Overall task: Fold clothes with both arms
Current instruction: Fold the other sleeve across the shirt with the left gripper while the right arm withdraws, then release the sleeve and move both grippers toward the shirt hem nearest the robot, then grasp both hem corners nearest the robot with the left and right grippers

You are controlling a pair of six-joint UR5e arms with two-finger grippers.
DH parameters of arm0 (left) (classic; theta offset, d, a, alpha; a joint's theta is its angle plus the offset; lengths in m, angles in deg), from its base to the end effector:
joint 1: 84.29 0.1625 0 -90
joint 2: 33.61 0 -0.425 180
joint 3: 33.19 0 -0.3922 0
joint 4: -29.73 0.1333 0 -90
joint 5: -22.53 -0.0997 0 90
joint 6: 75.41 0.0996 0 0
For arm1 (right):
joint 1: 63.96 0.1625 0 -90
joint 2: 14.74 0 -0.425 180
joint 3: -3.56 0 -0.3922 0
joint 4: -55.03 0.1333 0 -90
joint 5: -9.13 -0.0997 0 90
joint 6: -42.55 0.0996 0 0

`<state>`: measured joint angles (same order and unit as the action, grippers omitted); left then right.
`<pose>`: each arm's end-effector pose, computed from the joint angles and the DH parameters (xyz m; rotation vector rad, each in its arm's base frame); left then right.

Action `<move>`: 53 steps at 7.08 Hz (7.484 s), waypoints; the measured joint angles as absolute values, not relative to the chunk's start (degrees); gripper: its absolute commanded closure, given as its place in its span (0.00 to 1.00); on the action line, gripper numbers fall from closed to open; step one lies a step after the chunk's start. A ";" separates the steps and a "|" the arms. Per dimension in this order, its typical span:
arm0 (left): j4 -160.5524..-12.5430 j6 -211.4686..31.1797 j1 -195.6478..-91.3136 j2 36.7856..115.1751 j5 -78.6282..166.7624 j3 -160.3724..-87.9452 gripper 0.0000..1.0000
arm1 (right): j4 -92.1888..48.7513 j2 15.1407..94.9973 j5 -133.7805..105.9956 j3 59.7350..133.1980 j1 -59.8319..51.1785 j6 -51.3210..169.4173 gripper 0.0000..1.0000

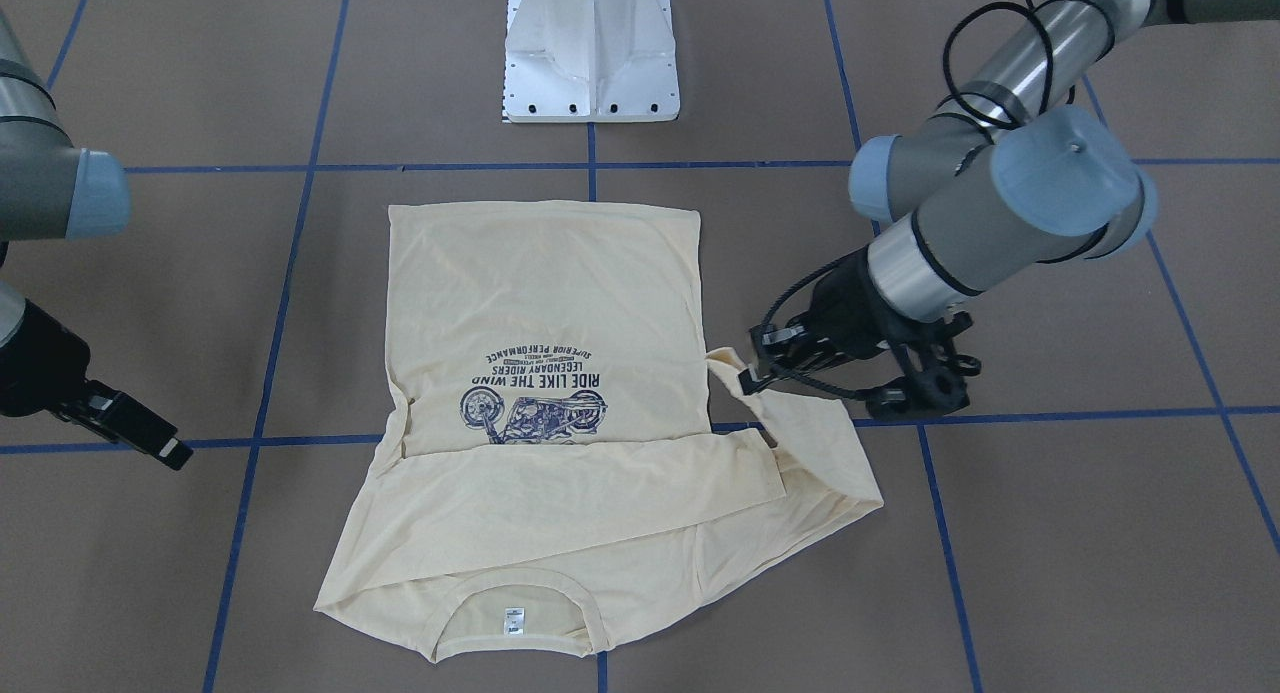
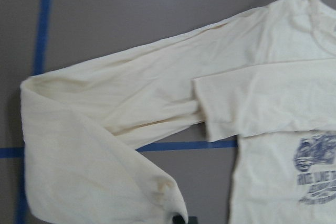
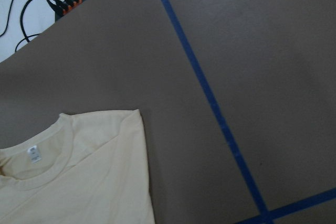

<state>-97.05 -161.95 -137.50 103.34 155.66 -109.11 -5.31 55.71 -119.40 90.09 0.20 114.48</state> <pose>0.3926 -0.6339 0.1716 -0.0292 1.3192 -0.2823 -0.2168 -0.6111 0.4373 0.0257 -1.0031 0.4686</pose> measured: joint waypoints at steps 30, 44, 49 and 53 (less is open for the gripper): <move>-90.13 -144.32 -129.50 75.09 141.92 -145.87 0.14 | -3.75 76.84 -79.87 120.46 -45.70 154.82 0.17; -90.06 -143.90 -129.67 73.44 140.60 -146.90 0.14 | -6.66 76.51 -77.68 119.43 -50.60 159.79 1.00; -90.00 -154.23 -128.41 73.71 139.32 -145.92 0.14 | -6.67 77.41 -79.05 121.21 -50.38 159.71 1.00; -82.80 -172.29 -111.69 73.43 122.56 -146.07 0.19 | -6.59 78.60 -80.58 122.43 -50.34 159.71 1.00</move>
